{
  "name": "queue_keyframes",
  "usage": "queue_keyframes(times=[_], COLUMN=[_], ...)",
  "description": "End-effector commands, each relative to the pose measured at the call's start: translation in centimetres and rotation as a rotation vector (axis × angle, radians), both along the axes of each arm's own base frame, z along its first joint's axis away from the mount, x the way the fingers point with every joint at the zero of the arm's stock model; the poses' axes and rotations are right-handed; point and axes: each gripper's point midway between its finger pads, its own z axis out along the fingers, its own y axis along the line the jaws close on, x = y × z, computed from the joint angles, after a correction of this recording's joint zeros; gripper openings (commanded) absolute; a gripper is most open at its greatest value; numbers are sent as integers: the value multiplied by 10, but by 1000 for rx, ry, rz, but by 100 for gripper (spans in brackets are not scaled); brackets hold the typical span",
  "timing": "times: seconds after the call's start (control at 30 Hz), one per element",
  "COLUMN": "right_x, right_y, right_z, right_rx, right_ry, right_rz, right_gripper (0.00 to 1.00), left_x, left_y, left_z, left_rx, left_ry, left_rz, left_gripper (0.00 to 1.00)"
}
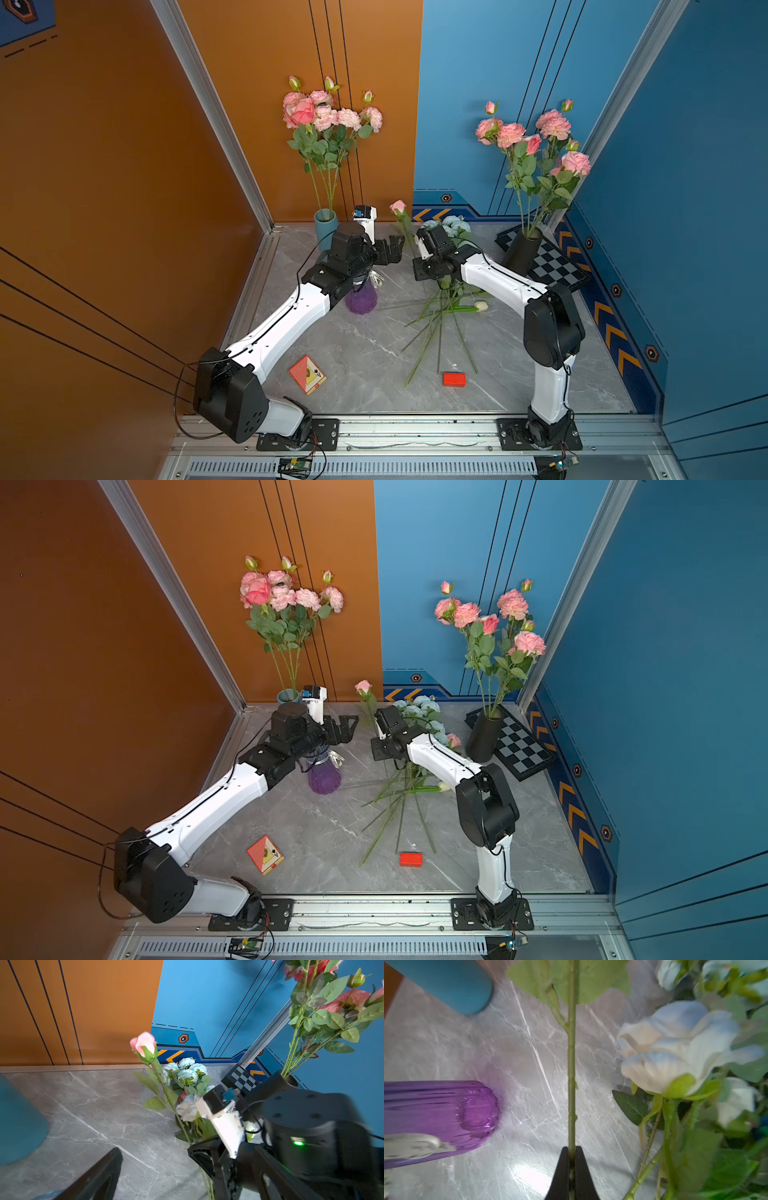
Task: Place the pink flowers into the vase
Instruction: Pick up the flower at the center of the board.
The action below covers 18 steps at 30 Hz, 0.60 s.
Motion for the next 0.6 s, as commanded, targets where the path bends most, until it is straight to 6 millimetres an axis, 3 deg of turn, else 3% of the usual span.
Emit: queue_keyframes(times=[0.0,0.27,0.57], right_x=[4,-5,-15], right_y=[-3,-9,-12], right_z=[53,95,104], right_rx=[62,139,182], right_ry=[-110,-219,-255], right_rz=[4,16,36], right_gripper=[0,0,1], left_x=[5,24,31], left_y=[-5,-22,-55], left_z=[0,1,4], left_rx=[-70,-252,-393], left_ry=[83,231,302], left_rz=[-23,-67,-202], left_gripper=[99,99,90])
